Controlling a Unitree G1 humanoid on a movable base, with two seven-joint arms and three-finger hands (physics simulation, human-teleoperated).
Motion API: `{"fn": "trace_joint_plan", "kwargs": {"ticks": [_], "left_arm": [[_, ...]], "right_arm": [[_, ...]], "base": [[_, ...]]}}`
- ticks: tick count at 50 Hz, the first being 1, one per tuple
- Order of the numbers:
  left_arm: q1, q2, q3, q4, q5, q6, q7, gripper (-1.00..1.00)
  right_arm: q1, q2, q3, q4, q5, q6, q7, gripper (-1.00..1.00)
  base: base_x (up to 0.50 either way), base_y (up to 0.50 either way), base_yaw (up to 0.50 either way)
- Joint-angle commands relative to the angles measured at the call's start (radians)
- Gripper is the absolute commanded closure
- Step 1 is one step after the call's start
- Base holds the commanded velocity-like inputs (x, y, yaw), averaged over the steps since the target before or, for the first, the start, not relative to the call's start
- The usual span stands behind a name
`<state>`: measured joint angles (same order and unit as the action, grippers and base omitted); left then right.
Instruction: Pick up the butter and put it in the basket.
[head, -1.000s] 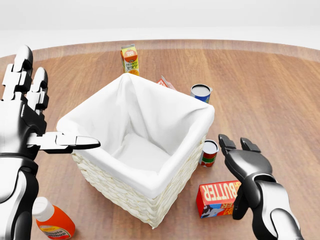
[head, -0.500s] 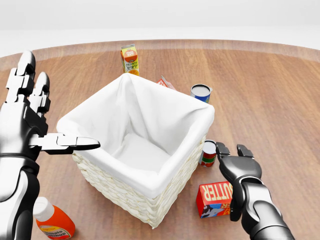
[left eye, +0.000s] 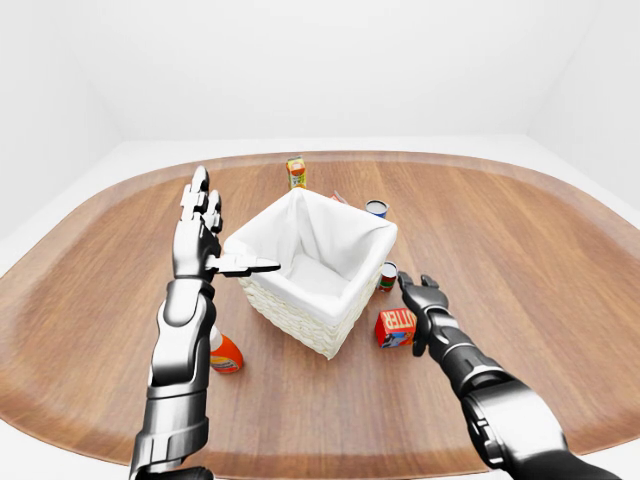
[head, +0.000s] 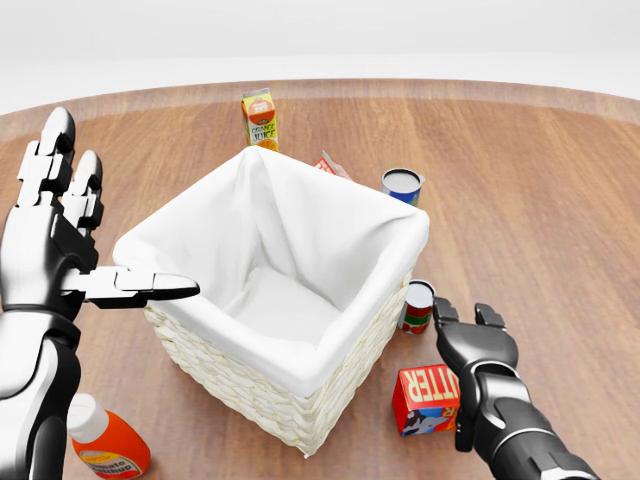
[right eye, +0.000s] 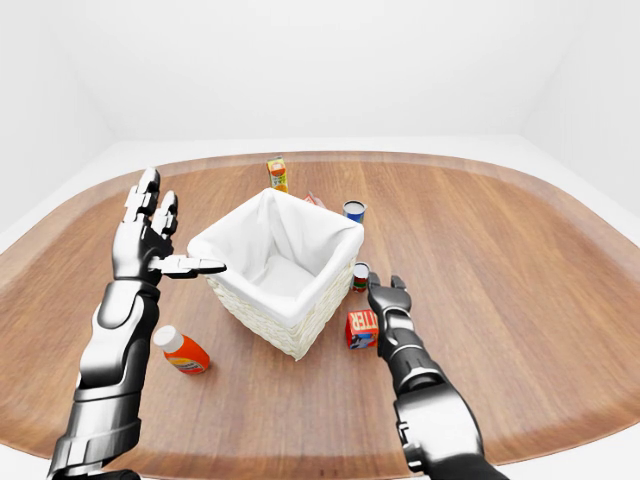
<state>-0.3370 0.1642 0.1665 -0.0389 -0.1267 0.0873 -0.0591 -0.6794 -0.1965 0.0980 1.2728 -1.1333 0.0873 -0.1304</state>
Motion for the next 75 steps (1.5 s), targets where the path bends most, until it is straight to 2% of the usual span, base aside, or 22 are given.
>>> {"fn": "trace_joint_plan", "kwargs": {"ticks": [1, 18, 26, 27, 28, 60, 75], "left_arm": [[-0.006, 0.003, 0.001, 0.014, -0.005, 0.000, -0.001, -1.00], [-0.003, 0.006, 0.004, 0.048, -0.013, 0.000, -0.010, -1.00], [-0.005, 0.009, 0.006, 0.071, -0.016, 0.000, -0.013, -1.00], [-0.008, 0.011, 0.008, 0.066, -0.018, 0.000, -0.012, -1.00], [-0.006, 0.010, 0.007, 0.075, -0.017, 0.000, -0.013, -1.00], [-0.008, 0.007, 0.002, 0.082, -0.019, 0.000, -0.009, -1.00], [0.000, 0.011, 0.010, 0.076, -0.027, 0.000, -0.012, -1.00]], "right_arm": [[-0.023, 0.019, 0.020, 0.078, 0.001, 0.000, -0.027, -1.00], [-0.023, 0.038, 0.019, 0.108, -0.050, 0.000, -0.006, -1.00], [-0.018, 0.042, 0.032, 0.120, -0.117, 0.000, 0.042, -1.00], [-0.017, 0.042, 0.028, 0.119, -0.119, 0.000, 0.043, -0.20], [-0.017, 0.042, 0.026, 0.120, -0.122, 0.000, 0.040, 1.00], [0.000, 0.042, 0.019, 0.107, -0.110, 0.000, 0.023, 1.00], [-0.003, 0.003, 0.031, 0.063, -0.096, 0.000, 0.051, 1.00]], "base": [[0.00, 0.00, 0.00], [0.00, 0.00, 0.00], [0.00, 0.00, 0.00], [0.00, 0.00, 0.00], [0.00, 0.00, 0.00], [0.00, 0.00, 0.00], [0.00, 0.00, 0.00]]}}
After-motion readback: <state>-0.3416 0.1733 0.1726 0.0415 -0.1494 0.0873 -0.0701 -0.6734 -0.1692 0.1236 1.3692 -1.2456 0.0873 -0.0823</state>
